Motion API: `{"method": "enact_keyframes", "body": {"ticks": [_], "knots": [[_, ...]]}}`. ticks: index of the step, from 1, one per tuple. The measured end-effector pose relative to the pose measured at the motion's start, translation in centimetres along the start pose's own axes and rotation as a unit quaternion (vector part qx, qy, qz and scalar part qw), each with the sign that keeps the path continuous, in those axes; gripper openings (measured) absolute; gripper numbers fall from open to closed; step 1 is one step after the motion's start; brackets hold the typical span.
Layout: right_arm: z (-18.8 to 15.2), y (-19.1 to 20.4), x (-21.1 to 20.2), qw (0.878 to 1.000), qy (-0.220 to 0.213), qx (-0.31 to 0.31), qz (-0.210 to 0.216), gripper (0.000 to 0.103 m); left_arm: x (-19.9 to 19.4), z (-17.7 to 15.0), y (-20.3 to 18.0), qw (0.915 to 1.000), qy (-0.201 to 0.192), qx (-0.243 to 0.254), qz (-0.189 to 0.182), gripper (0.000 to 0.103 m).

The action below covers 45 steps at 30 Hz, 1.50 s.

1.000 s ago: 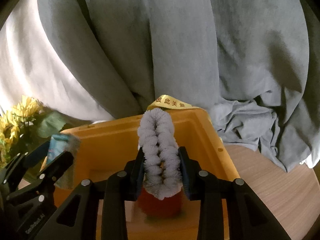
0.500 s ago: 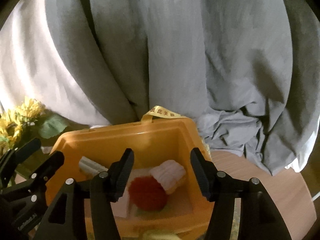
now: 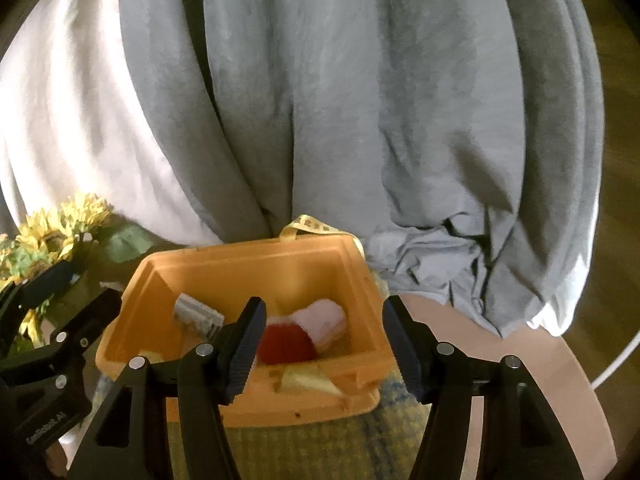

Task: Organize soft objects
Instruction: 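Move both tools back toward the pink sponge and figurines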

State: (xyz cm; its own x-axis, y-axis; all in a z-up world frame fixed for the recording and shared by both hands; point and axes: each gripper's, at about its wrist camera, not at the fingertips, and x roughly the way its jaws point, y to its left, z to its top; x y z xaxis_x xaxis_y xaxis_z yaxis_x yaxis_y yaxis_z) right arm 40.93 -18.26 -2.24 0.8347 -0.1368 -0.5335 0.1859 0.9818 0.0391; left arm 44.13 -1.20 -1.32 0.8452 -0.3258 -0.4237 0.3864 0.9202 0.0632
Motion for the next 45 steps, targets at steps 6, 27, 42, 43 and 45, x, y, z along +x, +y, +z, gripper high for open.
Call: {"method": "enact_keyframes", "body": {"ticks": [6, 27, 42, 43, 45], "knots": [[-1.7, -0.7, -2.6, 1.0, 0.009, 0.007, -0.011, 0.061, -2.2, -1.1, -1.1, 0.9998, 0.001, 0.016, -0.011, 0.076], [-9.2, -1.3, -4.7, 0.993, 0.116, 0.013, -0.004, 0.061, -5.2, -7.4, -3.7, 0.994, 0.072, 0.067, -0.047, 0.078], [-12.6, -1.3, -2.5, 0.982, 0.186, 0.004, 0.008, 0.061, -3.1, -11.3, -5.3, 0.9818, 0.126, 0.11, -0.09, 0.078], [-12.7, -1.2, -2.3, 0.982, 0.189, 0.0, 0.01, 0.061, -2.9, -11.5, -5.4, 0.9806, 0.128, 0.114, -0.094, 0.078], [-12.9, -1.0, -1.9, 0.981, 0.193, -0.01, 0.011, 0.061, -2.5, -12.1, -5.6, 0.9775, 0.134, 0.125, -0.104, 0.078]]}}
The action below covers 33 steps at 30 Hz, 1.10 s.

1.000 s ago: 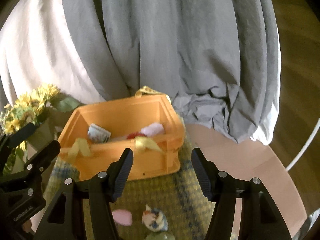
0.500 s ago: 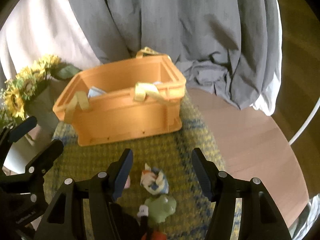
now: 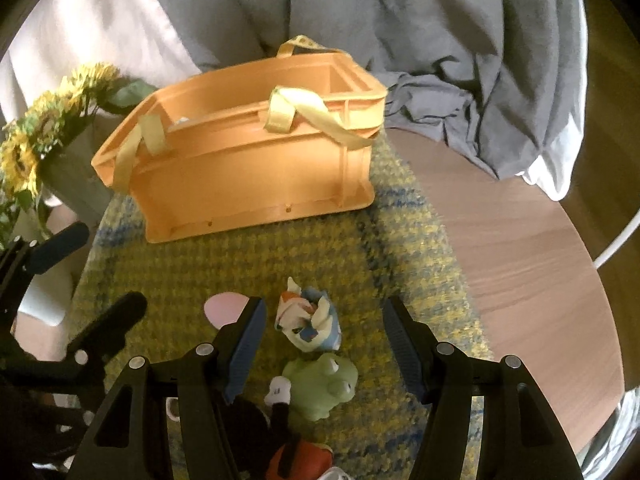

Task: Organize soft objects
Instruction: 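Move both tools back toward the pink sponge and figurines, then grasp the pink sponge with the left tool while the right tool grasps the striped cloth figurine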

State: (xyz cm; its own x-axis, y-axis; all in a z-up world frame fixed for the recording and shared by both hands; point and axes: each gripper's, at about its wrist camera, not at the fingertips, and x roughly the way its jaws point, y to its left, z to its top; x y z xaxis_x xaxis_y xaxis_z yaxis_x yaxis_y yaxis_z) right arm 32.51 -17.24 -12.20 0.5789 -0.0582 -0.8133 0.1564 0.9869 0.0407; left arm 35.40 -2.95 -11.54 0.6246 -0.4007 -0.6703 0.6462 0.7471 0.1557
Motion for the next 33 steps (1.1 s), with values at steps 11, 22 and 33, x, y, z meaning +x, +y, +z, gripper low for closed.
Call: {"method": "enact_keyframes", "body": {"ticks": [11, 22, 33], "knots": [[-0.3, 0.6, 3.4, 0.999, 0.041, -0.021, 0.024, 0.061, 3.6, -1.1, -1.1, 0.9976, 0.027, 0.027, -0.057, 0.078], [-0.6, 0.0, 6.4, 0.996, 0.079, -0.016, 0.034, 0.061, 6.6, -1.7, -1.9, 0.9944, 0.047, 0.04, -0.086, 0.077], [-0.8, -0.4, 8.3, 0.993, 0.105, -0.004, 0.058, 0.059, 8.3, -2.1, -1.8, 0.9919, 0.065, 0.033, -0.104, 0.052]]}}
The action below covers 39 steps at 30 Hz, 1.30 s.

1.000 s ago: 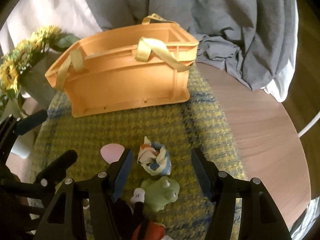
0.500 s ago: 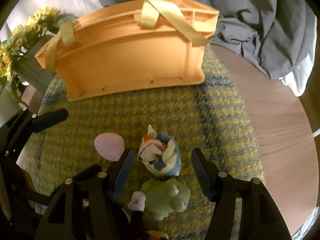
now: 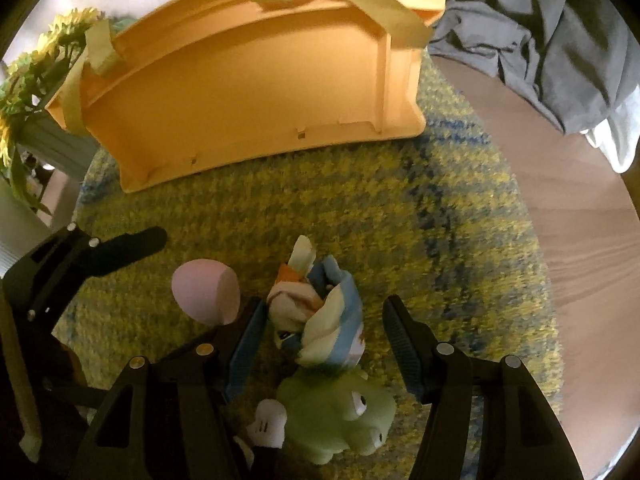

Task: Organize soft objects
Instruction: 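Grasp the pink sponge with the left tool while the right tool grasps the striped cloth figurine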

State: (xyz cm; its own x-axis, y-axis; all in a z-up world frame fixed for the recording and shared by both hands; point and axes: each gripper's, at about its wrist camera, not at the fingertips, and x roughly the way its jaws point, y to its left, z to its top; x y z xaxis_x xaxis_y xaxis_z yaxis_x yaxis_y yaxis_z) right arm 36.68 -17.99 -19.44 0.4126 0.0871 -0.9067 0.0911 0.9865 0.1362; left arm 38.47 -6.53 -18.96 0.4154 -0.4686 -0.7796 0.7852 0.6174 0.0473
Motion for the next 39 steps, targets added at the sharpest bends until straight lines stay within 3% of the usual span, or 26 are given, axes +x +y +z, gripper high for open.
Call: {"method": "enact_keyframes", "body": {"ticks": [2, 5, 23, 39], "knots": [[-0.1, 0.1, 0.1, 1.0, 0.003, -0.004, -0.001, 0.048, 0.0, -0.1, -0.1, 1.0, 0.001, -0.002, -0.007, 0.046], [-0.1, 0.1, 0.1, 1.0, 0.001, -0.007, -0.002, 0.046, -0.2, -0.1, -0.3, 1.0, -0.002, 0.001, -0.003, 0.045], [-0.4, 0.9, -3.6, 0.999, -0.05, 0.013, -0.011, 0.045, -5.4, 0.1, 0.8, 0.9956, -0.042, -0.077, 0.031, 0.044], [-0.3, 2.6, -9.3, 0.991, -0.132, 0.03, -0.005, 0.045, -12.1, 1.3, 2.2, 0.9824, -0.117, -0.127, 0.072, 0.044]]}}
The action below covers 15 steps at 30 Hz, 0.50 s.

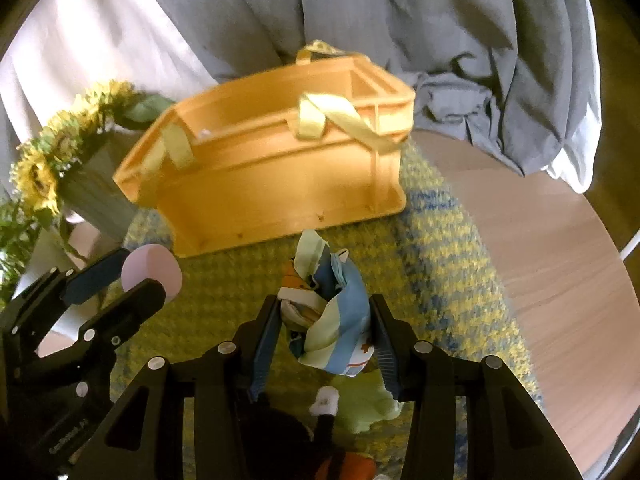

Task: Organize soft objects
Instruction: 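Grasp the pink sponge with the left tool while the right tool grasps the striped cloth figurine, then carry the pink sponge and striped figurine up over the orange crate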

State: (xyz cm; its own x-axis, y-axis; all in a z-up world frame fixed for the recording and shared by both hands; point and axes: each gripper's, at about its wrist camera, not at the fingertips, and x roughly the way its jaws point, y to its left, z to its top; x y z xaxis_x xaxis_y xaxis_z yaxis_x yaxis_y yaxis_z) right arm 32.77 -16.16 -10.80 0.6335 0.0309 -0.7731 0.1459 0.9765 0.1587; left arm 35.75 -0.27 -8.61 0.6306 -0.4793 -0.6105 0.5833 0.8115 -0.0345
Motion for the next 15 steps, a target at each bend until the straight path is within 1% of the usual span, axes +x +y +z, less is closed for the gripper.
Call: {"method": "enact_keyframes", "body": {"ticks": [15], "knots": [[1.6, 2.3, -4.7, 0.997, -0.078, -0.009, 0.013, 0.045, -4.2, 2.1, 1.0, 0.9971, -0.07, -0.025, 0.015, 0.044]]}}
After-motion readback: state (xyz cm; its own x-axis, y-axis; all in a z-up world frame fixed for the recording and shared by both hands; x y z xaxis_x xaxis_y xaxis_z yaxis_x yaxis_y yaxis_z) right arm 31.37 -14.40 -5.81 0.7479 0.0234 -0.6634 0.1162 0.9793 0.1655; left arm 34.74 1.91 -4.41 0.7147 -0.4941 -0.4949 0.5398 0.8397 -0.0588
